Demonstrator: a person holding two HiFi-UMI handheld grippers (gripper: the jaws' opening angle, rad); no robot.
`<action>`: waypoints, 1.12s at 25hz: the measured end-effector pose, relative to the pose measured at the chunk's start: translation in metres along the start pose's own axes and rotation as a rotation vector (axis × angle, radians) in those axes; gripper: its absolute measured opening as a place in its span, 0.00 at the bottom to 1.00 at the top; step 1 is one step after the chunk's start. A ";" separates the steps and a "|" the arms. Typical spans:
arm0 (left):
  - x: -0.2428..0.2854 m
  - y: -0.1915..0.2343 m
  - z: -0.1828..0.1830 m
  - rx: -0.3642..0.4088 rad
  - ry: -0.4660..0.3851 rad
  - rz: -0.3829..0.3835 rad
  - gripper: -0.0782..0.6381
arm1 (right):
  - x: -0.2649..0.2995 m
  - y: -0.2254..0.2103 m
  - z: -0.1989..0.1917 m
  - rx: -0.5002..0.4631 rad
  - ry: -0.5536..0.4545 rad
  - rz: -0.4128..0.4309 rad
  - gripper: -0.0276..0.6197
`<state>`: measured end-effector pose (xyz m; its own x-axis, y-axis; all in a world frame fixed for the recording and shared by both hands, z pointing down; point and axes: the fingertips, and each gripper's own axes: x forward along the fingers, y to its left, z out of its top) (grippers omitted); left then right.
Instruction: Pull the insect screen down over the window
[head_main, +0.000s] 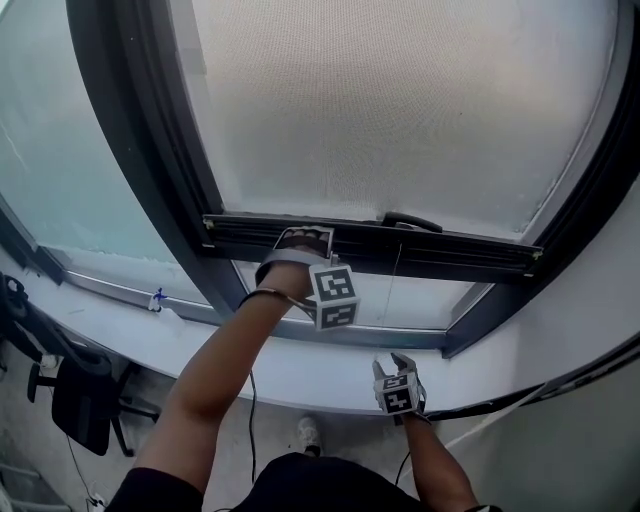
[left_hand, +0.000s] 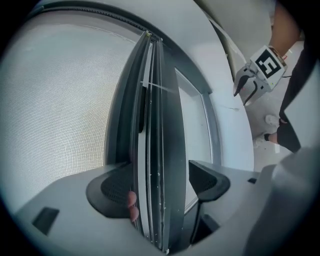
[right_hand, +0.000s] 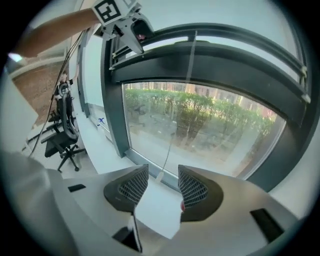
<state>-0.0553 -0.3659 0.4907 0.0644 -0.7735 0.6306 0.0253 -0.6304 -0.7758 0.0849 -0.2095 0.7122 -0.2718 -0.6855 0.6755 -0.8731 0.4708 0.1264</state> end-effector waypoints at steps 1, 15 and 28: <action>0.000 0.000 0.000 0.001 0.000 -0.001 0.61 | -0.002 -0.003 0.008 -0.045 -0.017 -0.014 0.31; 0.001 0.000 0.000 -0.002 0.001 0.008 0.61 | -0.090 -0.151 0.190 -0.852 -0.205 -0.508 0.39; 0.002 0.001 0.000 -0.019 -0.015 0.004 0.61 | -0.088 -0.188 0.220 -1.130 -0.054 -0.510 0.46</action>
<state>-0.0547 -0.3675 0.4910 0.0794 -0.7751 0.6269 0.0060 -0.6285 -0.7778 0.1843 -0.3600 0.4694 -0.0436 -0.9402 0.3377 -0.0536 0.3397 0.9390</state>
